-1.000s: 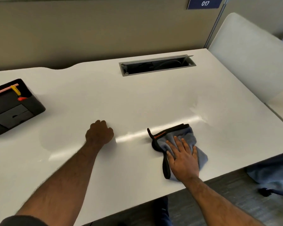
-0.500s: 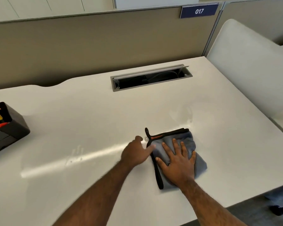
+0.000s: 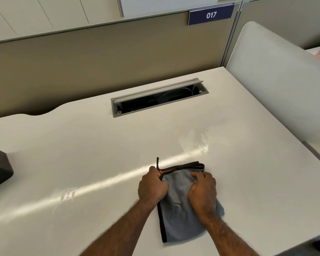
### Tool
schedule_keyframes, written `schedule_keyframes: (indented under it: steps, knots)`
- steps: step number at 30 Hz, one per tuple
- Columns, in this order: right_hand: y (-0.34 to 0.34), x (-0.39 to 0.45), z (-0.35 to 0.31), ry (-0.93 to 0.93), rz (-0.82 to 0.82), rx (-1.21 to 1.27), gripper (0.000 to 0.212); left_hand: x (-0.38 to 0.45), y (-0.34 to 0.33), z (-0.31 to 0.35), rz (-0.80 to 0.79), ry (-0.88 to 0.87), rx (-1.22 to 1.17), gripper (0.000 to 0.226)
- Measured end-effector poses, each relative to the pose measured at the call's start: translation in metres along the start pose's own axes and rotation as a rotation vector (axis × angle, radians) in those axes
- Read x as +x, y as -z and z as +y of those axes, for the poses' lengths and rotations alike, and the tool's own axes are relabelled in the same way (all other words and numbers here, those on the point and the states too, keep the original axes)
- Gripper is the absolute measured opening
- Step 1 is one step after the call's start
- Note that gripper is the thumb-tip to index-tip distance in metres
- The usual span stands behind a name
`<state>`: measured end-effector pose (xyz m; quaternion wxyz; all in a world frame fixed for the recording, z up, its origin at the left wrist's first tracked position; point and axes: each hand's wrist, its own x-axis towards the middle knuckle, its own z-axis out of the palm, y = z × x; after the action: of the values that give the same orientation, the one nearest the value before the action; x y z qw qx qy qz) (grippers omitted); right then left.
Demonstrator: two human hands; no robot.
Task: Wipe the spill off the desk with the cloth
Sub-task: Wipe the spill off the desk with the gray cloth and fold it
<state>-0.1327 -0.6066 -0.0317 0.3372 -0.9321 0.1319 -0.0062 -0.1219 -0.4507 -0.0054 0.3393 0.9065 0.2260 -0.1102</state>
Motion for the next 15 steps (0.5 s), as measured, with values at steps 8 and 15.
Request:
schedule_keyframes:
  steps: [8, 15]
  knots:
    - [0.025, 0.027, -0.013, 0.128, 0.312, 0.209, 0.031, 0.016, 0.004, 0.047, 0.086, -0.113, -0.271, 0.022]
    - [0.082, 0.112, -0.040, 0.204, 0.565, 0.293, 0.031, 0.053, 0.025, 0.129, 0.122, -0.232, -0.471, 0.020]
